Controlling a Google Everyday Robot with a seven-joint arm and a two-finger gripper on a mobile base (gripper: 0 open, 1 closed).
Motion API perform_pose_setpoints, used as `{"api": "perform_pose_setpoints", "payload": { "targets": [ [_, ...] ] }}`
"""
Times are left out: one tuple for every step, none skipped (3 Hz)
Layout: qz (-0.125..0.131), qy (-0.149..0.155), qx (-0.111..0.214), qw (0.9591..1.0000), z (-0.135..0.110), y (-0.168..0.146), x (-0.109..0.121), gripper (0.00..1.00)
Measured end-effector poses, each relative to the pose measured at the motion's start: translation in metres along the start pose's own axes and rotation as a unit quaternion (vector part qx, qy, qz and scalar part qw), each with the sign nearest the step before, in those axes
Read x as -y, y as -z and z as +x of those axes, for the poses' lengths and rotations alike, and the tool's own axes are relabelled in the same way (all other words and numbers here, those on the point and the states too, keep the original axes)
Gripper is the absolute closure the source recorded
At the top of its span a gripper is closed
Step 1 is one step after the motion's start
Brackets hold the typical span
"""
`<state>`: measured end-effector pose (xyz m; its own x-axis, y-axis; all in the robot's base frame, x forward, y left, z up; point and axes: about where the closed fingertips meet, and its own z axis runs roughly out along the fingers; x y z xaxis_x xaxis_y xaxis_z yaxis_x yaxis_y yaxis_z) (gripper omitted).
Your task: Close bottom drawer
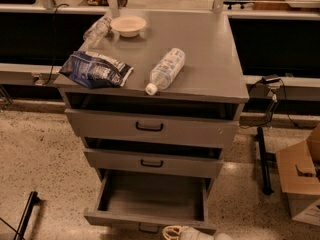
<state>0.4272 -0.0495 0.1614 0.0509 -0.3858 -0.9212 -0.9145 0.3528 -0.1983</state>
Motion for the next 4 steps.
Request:
{"api": "perform_pose_setpoints", "payload": {
  "targets": [
    [0.016, -0.002, 0.001, 0.9999, 0.007, -0.004, 0.014, 1.0],
    [0.042, 0.003, 0.002, 0.9991, 0.003, -0.005, 0.042, 1.0],
    [0.058, 0.009, 0.0, 0.9983, -0.004, -0.006, 0.066, 1.0],
    [0.084, 0.016, -0.016, 0.9962, -0.024, -0.015, 0.135, 1.0]
  ]
}}
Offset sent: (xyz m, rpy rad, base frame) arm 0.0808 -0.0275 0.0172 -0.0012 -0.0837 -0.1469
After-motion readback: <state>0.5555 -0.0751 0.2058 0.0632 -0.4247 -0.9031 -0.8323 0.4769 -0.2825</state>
